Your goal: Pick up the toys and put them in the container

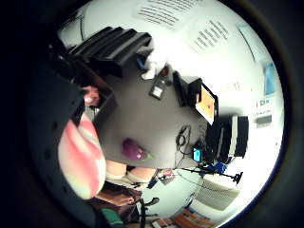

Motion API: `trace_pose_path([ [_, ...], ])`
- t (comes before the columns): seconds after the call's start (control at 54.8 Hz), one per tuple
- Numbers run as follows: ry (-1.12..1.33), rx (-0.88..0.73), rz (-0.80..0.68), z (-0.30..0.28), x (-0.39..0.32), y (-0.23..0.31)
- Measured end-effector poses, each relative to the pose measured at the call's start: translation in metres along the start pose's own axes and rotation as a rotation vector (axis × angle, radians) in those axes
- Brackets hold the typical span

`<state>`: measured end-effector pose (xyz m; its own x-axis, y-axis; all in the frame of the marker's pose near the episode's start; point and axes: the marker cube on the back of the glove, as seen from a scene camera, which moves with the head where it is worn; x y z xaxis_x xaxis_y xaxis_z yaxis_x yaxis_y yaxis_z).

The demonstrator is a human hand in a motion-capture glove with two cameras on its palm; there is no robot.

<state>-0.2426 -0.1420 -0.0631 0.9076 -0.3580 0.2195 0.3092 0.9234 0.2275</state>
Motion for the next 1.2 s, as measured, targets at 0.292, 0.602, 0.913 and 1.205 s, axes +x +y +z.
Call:
trace_pose_path([
  [0.292,-0.118,-0.019,-0.196,0.041,-0.118,-0.012],
  [0.602,-0.016,-0.483,-0.181,0.079,-0.146,0.001],
  [0.913,-0.058,-0.405,-0.054,0.048,-0.099,0.004],
  [1.205,0.02,-0.366,0.068,-0.01,-0.034,0.027],
])
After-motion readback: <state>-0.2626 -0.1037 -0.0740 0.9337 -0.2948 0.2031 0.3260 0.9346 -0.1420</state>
